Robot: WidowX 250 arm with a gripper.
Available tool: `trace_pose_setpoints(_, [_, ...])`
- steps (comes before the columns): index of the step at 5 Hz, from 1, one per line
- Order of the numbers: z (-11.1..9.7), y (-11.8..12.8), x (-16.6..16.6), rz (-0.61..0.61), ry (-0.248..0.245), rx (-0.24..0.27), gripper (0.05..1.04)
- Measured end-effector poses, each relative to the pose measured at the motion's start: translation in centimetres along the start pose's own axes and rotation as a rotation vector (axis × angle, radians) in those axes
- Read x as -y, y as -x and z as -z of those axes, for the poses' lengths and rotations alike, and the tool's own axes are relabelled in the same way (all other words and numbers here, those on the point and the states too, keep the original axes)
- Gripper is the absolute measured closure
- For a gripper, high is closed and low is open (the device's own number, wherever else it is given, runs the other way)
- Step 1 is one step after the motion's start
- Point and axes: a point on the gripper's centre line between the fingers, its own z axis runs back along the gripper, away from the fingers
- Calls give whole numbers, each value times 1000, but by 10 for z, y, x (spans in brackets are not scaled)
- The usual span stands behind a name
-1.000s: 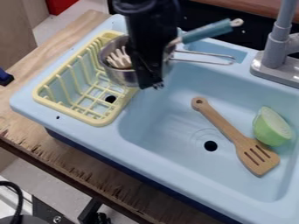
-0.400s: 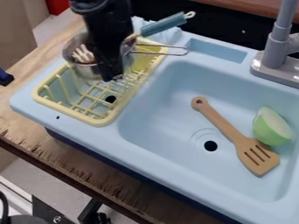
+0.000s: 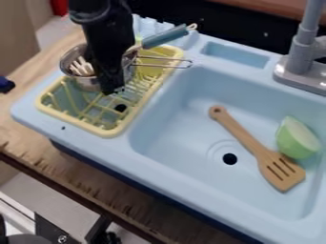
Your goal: Put the silver pot on the yellow basket.
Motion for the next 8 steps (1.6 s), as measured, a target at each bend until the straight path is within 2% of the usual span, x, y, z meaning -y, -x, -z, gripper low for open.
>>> trace_pose_setpoints(2, [5, 1, 4, -4, 1, -1, 1017])
trace_pose_setpoints(4, [12, -1, 8, 14, -21, -26, 1017])
trace_pose_setpoints(5, [19, -2, 10, 15, -13, -58, 999])
trace_pose_setpoints(6, [22, 1, 12, 10, 20, -109, 844])
trace_pose_setpoints(7, [22, 1, 12, -1, 14, -114, 591])
trace_pose_setpoints(8, [22, 0, 12, 0, 9, -113, 291])
